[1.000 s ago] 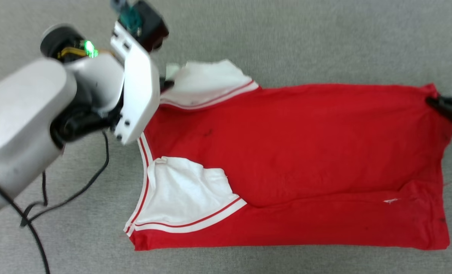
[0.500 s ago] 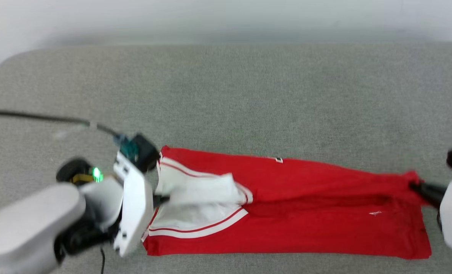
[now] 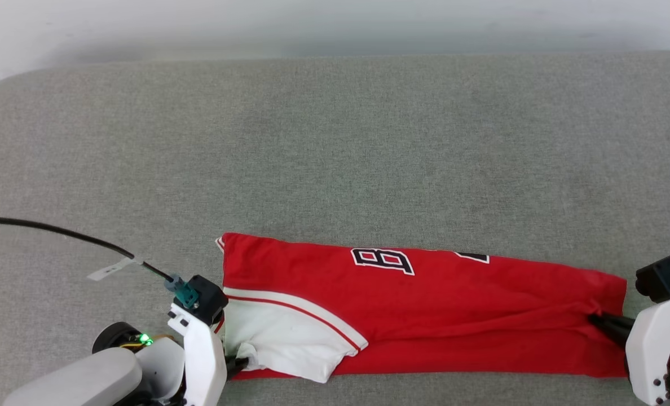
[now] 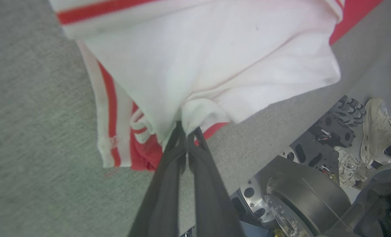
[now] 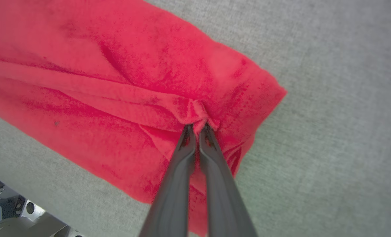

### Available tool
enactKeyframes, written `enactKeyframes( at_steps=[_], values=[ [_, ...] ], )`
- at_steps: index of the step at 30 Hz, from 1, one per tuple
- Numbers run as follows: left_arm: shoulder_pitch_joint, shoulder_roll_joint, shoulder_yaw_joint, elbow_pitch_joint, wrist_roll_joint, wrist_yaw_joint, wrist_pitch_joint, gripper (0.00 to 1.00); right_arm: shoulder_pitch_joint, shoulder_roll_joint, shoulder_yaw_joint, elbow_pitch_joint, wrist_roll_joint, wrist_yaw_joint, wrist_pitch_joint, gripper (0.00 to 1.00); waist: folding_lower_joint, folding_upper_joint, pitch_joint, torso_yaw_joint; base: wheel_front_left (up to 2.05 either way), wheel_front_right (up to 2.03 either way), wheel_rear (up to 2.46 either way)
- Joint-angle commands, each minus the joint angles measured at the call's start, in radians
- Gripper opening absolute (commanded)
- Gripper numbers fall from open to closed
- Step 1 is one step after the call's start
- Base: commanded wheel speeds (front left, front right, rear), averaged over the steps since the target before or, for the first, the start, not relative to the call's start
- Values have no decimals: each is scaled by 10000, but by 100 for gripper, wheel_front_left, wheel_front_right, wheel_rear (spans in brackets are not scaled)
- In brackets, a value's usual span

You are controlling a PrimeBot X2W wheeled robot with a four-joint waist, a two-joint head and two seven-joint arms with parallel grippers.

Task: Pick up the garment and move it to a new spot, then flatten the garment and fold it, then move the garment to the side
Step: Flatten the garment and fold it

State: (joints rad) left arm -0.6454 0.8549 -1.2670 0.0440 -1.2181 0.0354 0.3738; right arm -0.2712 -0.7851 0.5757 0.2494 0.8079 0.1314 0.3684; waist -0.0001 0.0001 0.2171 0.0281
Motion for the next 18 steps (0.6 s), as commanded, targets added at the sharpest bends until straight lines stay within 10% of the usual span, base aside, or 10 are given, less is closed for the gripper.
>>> enactKeyframes(
  at_steps=[1, 7, 18],
  values=[
    [25, -24, 83, 100, 112, -15, -203, 100, -174, -52, -22, 52, -167, -14, -205, 93, 1, -1, -77, 13, 0, 0, 0],
    [68, 165, 364, -116, 665, 329, -1262, 100, -101, -356, -552, -449, -132, -11, -1096, 100, 1, -1, -485, 9, 0, 0, 0],
    [656, -30, 1790, -539, 1759, 2337, -5340, 100, 1086, -463, -3262, -985, 579, -11, -1662, 100, 1, -1, -567, 71, 0, 0, 0]
  ],
)
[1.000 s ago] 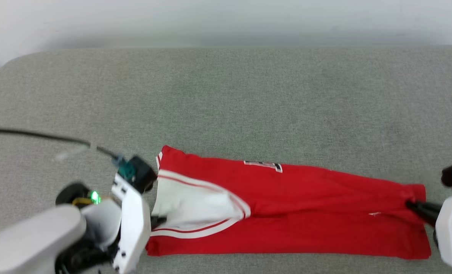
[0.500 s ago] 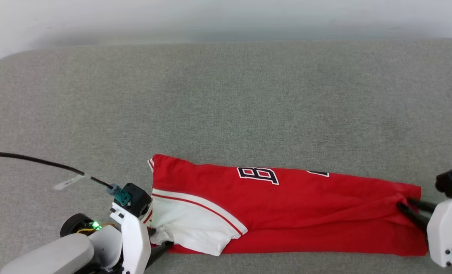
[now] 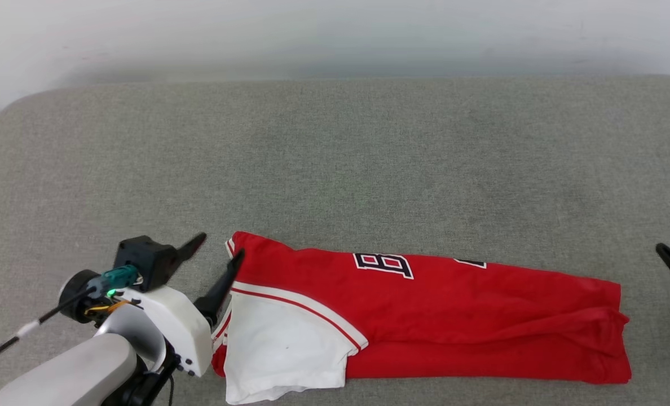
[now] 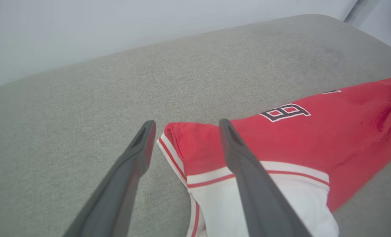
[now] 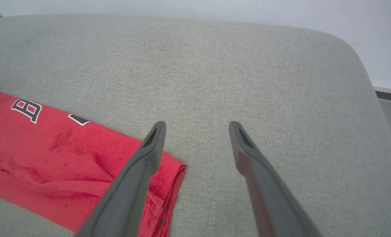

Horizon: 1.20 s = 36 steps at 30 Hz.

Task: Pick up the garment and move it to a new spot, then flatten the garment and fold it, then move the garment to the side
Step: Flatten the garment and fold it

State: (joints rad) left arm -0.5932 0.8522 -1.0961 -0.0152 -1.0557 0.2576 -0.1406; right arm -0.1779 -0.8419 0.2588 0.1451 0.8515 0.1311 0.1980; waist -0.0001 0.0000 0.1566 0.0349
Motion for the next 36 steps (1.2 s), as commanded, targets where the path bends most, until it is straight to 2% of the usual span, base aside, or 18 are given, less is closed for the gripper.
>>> enactKeyframes(
  at_steps=[1, 7, 11, 15, 22, 23, 27, 31, 32, 33, 36],
  values=[
    [183, -72, 187, 128, 254, 304, -526, 100, 267, 185, -330, 144, 293, -7, 89, 100, 1, 0, 72, 7, 0, 0, 0],
    [726, -789, 1154, 382, 1084, 1215, -1240, 100, 878, 584, -949, 805, 1009, -5, 726, 100, 1, 0, 239, 130, 0, 0, 0],
    [1431, -1519, 2490, 181, 2336, 1797, -1257, 100, 1067, 963, -889, 1063, 1487, -5, 1191, 100, 1, 0, 360, 234, 0, 0, 0],
    [2282, -2284, 3840, -17, 3588, 2078, -1252, 100, 1129, 1285, -573, 1264, 1876, -5, 1705, 100, 1, 0, 482, 345, 0, 0, 0],
    [3590, -3564, 5765, -325, 5568, 2000, -1253, 100, 958, 1983, 252, 1594, 2478, -5, 2544, 100, 1, 0, 642, 480, 0, 0, 0],
    [3590, -3564, 5765, -325, 5568, 2000, -1253, 100, 958, 1983, 252, 1594, 2478, -5, 2544, 100, 1, 0, 642, 480, 0, 0, 0],
    [4224, -4332, 6708, -446, 6560, 1711, -1254, 100, 829, 2358, 854, 1619, 2663, 10, 2895, 100, 1, 0, 672, 538, 0, 0, 0],
    [4724, -5041, 7424, -415, 7557, 1274, -1254, 100, 622, 2467, 1308, 1650, 2589, 16, 2857, 100, 1, 0, 660, 591, 0, 0, 0],
    [4819, -5193, 7598, -421, 7778, 1212, -1255, 100, 532, 2464, 1340, 1628, 2574, 19, 2730, 38, 1, 0, 644, 600, 0, 0, 0],
    [4938, -5397, 7762, -442, 7965, 1129, -1255, 100, 437, 2426, 1345, 1632, 2555, 21, 2607, 0, 1, 0, 626, 603, 0, 0, 0],
    [5311, -5818, 8173, -461, 8532, 865, -1247, 100, 229, 2134, 1267, 1612, 2577, 7, 2306, 0, 1, 0, 520, 599, 0, 0, 0]
  ],
)
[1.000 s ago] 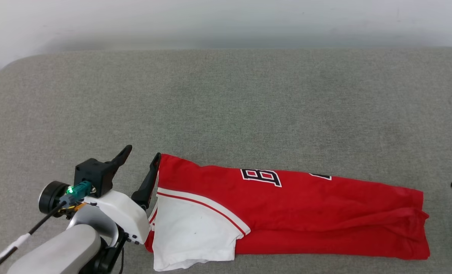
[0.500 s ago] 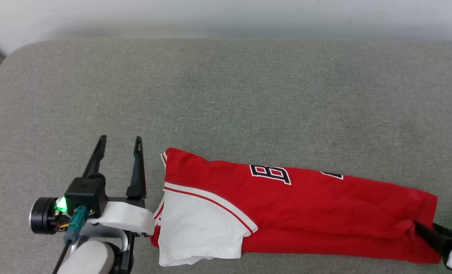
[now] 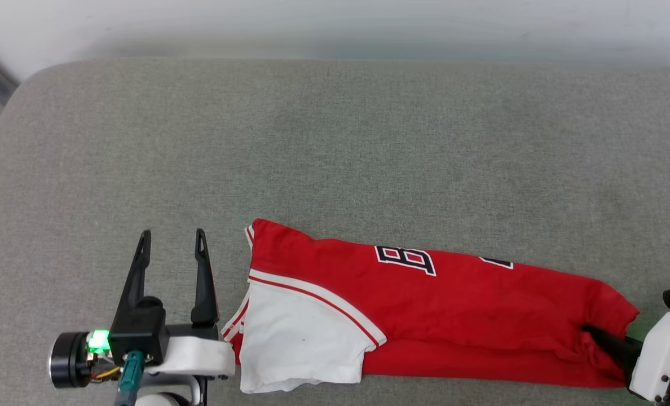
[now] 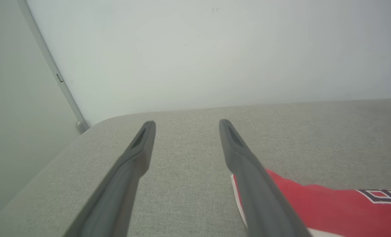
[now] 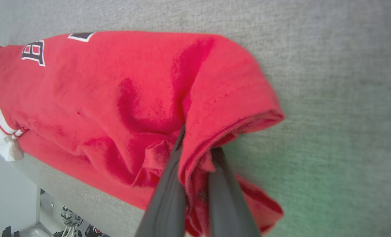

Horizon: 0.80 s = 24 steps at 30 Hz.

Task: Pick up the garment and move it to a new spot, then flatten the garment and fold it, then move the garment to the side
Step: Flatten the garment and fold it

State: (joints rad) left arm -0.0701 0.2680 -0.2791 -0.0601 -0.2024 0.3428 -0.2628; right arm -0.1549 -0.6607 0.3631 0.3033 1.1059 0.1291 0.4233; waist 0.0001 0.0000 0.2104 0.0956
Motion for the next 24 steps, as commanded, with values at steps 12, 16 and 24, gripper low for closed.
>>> enactKeyframes(
  at_steps=[12, 16, 24],
  values=[
    [1036, -1001, 899, 322, 1235, -969, -25, 100, 64, -1523, -538, 688, -49, 14, -16, 0, -1, 0, -678, -177, 0, 0, 0],
    [1239, -1109, 1143, 362, 1402, -1201, -25, 100, 181, -1863, -679, 766, -139, 14, 504, 0, -1, 0, -887, -235, 0, 0, 0],
    [1438, -1293, 1444, 377, 1629, -1557, -25, 100, 196, -1659, -296, -1853, -119, 16, 1543, 0, -1, 0, -1104, -321, 0, 0, 0]
  ],
)
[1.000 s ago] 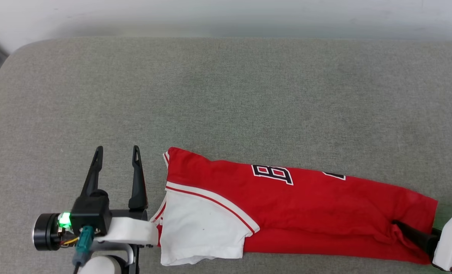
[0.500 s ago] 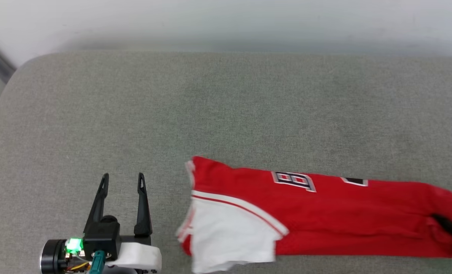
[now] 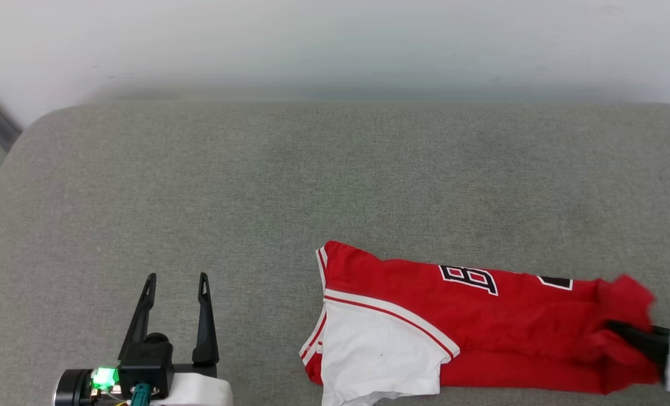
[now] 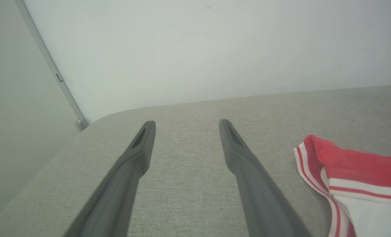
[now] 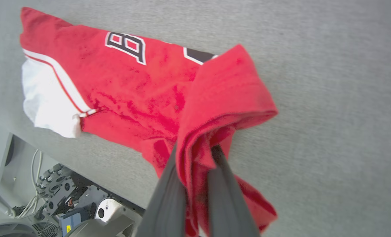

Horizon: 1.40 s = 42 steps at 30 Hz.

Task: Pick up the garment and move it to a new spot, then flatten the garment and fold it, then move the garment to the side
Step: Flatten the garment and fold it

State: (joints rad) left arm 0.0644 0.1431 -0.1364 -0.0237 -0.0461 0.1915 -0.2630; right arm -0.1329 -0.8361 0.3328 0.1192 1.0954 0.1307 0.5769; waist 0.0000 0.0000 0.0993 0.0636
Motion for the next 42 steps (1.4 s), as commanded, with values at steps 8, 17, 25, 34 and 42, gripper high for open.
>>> enactKeyframes(
  at_steps=[8, 17, 25, 34, 42],
  values=[
    [-290, -224, 80, 77, 215, -296, -23, 100, -1504, 1485, 1110, -1960, -1120, 0, 1091, 0, 0, 0, 331, 93, 0, 0, 0],
    [-729, -410, 32, 181, 288, -484, -23, 100, -3849, 3540, 3388, -701, -2290, 0, 1539, 0, 0, 0, 868, 295, 0, 0, 0],
    [-1064, -550, 4, 275, 291, -570, -23, 100, -5168, 4853, 5215, 1548, -2952, -1, 937, 0, 0, 0, 1284, 398, 0, 0, 0],
    [-949, -624, 157, 471, 276, -678, -23, 100, -5850, 5058, 6896, 2850, -3474, -3, -951, 100, 0, 0, 1022, 337, 0, 0, 0],
    [-500, -596, 407, 449, 290, -728, -23, 100, -5946, 3895, 5706, 1478, -4213, -3, -3393, 100, 0, 0, 294, -5, 0, 0, 0]
  ],
)
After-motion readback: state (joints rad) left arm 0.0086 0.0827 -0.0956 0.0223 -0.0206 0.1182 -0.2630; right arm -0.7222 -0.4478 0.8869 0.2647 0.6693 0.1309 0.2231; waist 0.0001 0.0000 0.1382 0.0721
